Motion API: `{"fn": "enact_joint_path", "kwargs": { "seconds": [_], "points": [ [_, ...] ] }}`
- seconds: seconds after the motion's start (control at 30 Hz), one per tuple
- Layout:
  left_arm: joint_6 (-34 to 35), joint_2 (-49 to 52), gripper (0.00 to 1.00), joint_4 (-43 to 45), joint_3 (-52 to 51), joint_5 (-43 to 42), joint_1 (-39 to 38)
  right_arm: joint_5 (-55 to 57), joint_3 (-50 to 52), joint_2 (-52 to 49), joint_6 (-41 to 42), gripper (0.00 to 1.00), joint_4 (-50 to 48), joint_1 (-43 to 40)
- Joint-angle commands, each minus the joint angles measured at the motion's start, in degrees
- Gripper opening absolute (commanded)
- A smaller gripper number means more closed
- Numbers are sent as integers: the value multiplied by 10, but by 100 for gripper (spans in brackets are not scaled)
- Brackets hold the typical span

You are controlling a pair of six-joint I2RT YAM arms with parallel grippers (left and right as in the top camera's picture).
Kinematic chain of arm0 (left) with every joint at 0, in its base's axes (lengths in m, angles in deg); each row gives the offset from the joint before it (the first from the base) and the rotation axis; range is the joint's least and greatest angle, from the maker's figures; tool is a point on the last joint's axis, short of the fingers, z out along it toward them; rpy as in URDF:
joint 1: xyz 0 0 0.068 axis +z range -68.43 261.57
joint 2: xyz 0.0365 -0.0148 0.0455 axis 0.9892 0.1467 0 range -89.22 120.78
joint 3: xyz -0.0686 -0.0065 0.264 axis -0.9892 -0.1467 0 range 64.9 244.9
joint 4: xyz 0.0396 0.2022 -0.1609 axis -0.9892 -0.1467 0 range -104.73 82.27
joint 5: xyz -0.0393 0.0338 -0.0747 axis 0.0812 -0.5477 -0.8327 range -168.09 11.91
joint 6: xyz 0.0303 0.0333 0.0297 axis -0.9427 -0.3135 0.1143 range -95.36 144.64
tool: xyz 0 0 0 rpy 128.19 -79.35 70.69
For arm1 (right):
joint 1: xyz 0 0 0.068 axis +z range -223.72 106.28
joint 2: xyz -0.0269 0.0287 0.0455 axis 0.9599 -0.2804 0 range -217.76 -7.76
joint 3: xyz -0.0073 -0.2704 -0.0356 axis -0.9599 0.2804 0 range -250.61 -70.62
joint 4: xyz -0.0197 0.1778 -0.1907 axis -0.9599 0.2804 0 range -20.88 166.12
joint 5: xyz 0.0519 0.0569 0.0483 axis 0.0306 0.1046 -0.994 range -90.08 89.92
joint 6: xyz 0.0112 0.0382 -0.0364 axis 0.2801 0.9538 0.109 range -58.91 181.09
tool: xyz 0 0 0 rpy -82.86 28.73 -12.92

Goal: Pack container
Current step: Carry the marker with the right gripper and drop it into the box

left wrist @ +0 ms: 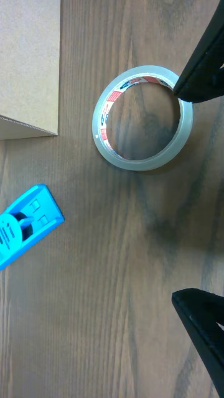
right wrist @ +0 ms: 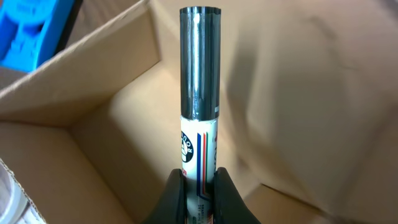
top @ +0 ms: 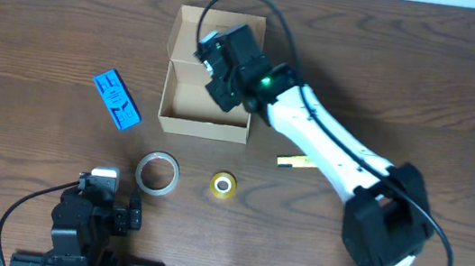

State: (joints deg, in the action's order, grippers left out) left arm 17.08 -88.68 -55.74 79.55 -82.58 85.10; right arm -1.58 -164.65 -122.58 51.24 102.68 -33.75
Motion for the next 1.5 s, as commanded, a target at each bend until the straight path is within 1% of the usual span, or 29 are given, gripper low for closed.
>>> {"fn": "enact_joint_path", "kwargs": {
  "seconds": [0.0,0.27,0.37,0.5,0.57,0.63,0.67,0.83,0.9,0.97,1.03,1.07,1.1,1.13,1.23,1.33,1.47],
  "points": [
    [-2,-3,95,-30,-4,6,-2,0,-19,-18,-31,1,3,14],
    [-2,-3,95,-30,-4,6,-2,10,-19,-40,-35,1,15,20],
    [-2,-3,96,-30,-4,6,-2,13,-19,-40,-36,12,14,20],
    [-2,-3,95,-30,-4,6,-2,19,-19,-40,-40,19,5,20],
    [-2,-3,95,-30,-4,6,-2,23,-19,-40,-40,24,1,20],
    [-2,-3,95,-30,-4,6,-2,27,-19,-40,-40,35,-4,20],
    [-2,-3,95,-30,-4,6,-2,28,-19,-40,-40,38,-5,20],
    [-2,-3,95,-30,-4,6,-2,28,-28,-37,-39,44,-8,20],
    [-2,-3,95,-30,-4,6,-2,28,-37,-31,-39,43,-8,20],
    [-2,-3,95,-30,-4,6,-2,49,-47,-19,-39,45,-8,20],
    [-2,-3,95,-30,-4,6,-2,72,-55,-1,-16,47,7,20],
    [-2,-3,95,-30,-4,6,-2,75,-58,10,-4,51,17,20],
    [-2,-3,95,-30,-4,6,-2,72,-59,29,-5,68,30,20],
    [-2,-3,95,-30,-4,6,-2,70,-59,40,-4,77,40,19],
    [-2,-3,95,-30,-4,6,-2,70,-59,83,0,88,98,13],
    [-2,-3,95,-30,-4,6,-2,70,-46,132,-1,92,174,-5],
    [-2,-3,95,-30,-4,6,-2,44,-1,190,-14,94,215,-37]
  ]
}}
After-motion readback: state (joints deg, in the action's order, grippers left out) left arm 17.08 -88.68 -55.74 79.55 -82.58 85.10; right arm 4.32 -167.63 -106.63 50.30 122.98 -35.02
